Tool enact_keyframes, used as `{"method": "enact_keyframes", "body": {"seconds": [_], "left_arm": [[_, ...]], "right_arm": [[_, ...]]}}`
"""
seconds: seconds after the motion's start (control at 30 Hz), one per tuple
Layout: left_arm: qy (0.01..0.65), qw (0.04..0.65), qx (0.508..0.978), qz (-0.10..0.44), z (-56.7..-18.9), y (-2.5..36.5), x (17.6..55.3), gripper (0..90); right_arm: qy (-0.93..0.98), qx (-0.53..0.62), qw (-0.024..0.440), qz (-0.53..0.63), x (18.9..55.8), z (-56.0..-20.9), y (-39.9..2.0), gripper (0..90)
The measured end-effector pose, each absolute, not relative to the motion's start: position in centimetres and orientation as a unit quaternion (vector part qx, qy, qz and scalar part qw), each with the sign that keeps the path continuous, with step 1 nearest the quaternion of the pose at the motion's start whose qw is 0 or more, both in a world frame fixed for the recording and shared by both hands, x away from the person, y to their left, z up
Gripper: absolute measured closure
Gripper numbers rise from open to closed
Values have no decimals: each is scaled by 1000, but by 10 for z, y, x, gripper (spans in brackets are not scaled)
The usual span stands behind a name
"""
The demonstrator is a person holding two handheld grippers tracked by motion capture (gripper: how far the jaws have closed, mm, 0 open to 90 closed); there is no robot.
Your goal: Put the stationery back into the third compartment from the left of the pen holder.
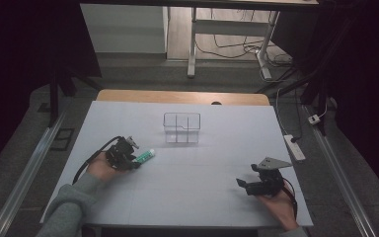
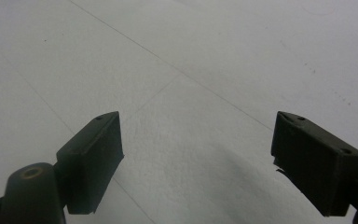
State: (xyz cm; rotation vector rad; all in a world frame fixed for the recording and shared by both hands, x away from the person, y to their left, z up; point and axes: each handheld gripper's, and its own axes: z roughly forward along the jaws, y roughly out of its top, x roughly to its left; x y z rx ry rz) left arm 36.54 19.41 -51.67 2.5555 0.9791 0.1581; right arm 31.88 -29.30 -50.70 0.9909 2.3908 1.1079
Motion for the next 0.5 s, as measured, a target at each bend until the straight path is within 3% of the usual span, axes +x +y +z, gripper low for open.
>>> {"method": "enact_keyframes", "body": {"seconds": [0.5], "left_arm": [[342,244,905,61,-507,200,363,643]], "right_arm": [[837,346,163,390,318,-506,-294,164]]}}
